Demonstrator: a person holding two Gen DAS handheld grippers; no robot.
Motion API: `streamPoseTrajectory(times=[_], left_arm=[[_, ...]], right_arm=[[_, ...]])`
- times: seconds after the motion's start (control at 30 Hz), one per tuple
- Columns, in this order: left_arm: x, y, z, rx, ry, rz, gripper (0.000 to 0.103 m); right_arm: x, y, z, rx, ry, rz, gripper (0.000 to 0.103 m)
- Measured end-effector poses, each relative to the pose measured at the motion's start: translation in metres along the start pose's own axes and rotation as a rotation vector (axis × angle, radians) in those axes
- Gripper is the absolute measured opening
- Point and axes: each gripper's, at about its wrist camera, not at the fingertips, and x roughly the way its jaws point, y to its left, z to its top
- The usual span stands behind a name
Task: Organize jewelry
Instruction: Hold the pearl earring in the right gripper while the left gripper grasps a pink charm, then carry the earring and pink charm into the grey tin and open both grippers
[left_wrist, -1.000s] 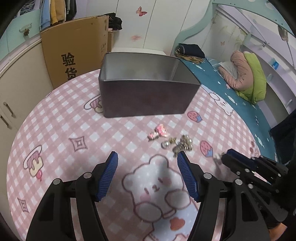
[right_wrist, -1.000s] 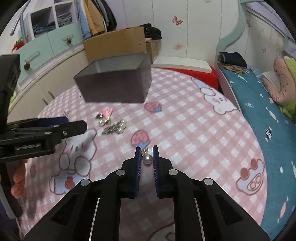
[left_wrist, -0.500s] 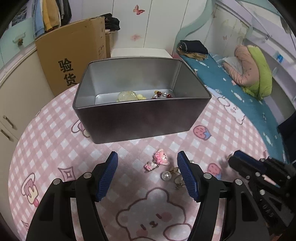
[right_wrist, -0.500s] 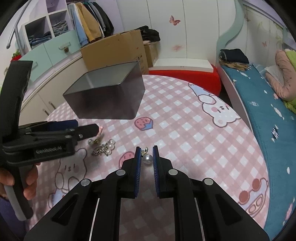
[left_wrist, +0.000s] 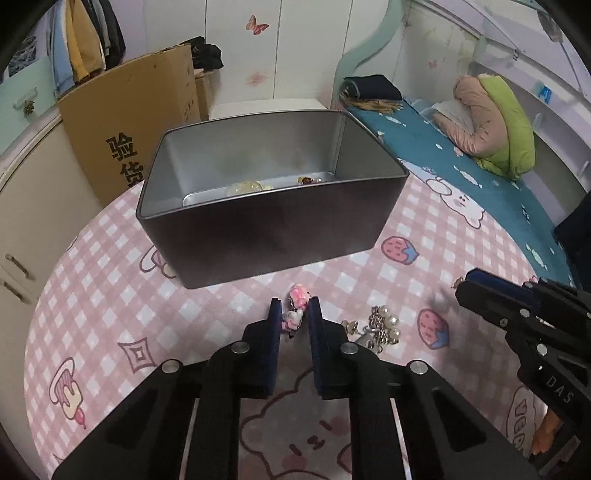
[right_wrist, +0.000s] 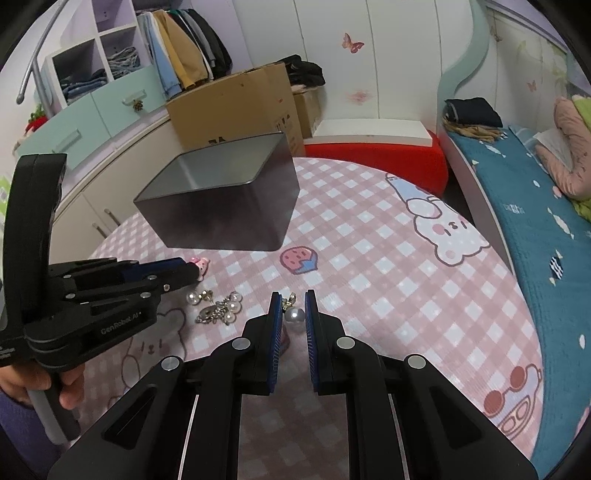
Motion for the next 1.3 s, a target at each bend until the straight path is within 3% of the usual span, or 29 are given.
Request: streamPoseTrajectory(times=[0.47, 0.8, 0.93, 1.3], left_arm=[[-0.046, 0.012, -0.009, -0.004, -0.079, -0.097, 0.011], [-0.093, 0.042, 0.020, -0.077, -0.160, -0.277, 0.011], [-0.093, 0.054, 0.048, -0.104, -0.179, -0.246, 0.011], [-0.045, 0.069, 0.085, -0.137, -0.079, -0.175, 0.011]], right_arm=[[-0.017, 0.026, 0.016, -0.035, -0.038, 0.012, 0.013], [-0.028, 0.042, 0.049, -0.053, -0.083, 0.048, 0.013], [-0.022, 0.049, 0.069, -0.061, -0.089, 0.059, 0.013], [0.023, 0.060, 0.106, -0.072, -0.036, 0.062, 0.013]])
